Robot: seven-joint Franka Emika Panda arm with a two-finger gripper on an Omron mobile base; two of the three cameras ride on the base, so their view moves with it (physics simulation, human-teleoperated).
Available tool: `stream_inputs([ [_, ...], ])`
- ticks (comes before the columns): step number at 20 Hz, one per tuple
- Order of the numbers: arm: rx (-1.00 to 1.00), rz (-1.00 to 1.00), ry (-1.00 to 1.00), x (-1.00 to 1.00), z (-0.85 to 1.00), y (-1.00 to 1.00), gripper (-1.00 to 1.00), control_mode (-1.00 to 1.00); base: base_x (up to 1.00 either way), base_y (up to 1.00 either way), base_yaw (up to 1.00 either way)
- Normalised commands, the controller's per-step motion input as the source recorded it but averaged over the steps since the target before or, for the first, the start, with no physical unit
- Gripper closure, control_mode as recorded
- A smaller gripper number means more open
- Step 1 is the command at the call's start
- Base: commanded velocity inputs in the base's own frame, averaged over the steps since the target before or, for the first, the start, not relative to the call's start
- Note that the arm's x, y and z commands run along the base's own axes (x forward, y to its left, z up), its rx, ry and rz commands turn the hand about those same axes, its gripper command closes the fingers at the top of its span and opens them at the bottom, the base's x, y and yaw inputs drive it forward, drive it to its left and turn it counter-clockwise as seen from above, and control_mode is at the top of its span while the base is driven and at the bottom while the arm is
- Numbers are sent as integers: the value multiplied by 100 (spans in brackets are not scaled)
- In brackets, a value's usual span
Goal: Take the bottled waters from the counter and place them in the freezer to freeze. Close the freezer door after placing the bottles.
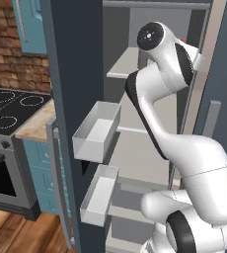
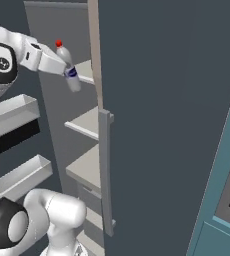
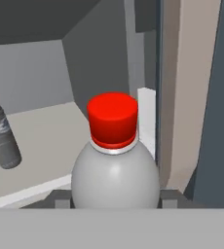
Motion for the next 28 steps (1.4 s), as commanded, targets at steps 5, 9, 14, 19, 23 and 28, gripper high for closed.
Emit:
stream_inputs([
  [5,-8,0,0,64,0,0,100,-100,0,0,0],
  [9,-3,0,0,57,0,3,100,-100,0,0,0],
  [14,0,0,0,42,0,0,100,-100,0,0,0],
  [19,0,2,0,35,0,-1,100,-100,0,0,0],
  [23,1,1,0,40,0,-11,100,-100,0,0,0],
  [28,0,0,0,49,0,-11,100,-100,0,0,0],
])
